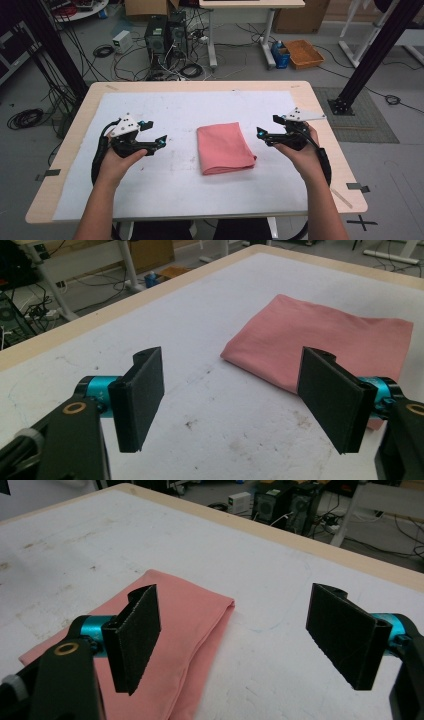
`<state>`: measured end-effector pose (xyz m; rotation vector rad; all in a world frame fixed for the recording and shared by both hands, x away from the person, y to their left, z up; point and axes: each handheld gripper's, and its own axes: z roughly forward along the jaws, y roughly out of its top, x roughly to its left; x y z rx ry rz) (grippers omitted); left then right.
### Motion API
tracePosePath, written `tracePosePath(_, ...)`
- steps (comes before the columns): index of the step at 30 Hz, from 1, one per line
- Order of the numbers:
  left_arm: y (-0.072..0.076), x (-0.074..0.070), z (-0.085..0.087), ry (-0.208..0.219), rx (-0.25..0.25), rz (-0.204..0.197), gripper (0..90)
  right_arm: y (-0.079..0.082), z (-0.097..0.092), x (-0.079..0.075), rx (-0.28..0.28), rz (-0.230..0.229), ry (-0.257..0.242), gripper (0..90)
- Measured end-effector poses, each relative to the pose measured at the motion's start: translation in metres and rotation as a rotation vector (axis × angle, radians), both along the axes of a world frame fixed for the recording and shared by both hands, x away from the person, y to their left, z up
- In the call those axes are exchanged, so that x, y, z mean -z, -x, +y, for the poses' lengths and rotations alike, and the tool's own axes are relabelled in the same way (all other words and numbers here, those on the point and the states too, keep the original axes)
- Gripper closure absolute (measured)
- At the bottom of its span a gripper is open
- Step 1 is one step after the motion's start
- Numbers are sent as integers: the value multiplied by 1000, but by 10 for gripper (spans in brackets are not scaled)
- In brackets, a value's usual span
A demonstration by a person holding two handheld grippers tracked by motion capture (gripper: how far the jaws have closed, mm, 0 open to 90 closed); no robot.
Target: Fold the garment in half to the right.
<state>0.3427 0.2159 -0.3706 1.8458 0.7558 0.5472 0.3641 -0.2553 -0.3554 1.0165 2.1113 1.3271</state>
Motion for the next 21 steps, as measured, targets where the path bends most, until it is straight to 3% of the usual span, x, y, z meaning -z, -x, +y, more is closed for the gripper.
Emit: tracePosePath(21,-1,3,-1,-15,-4,13,272,-6,-2,0,15,7,-5,220)
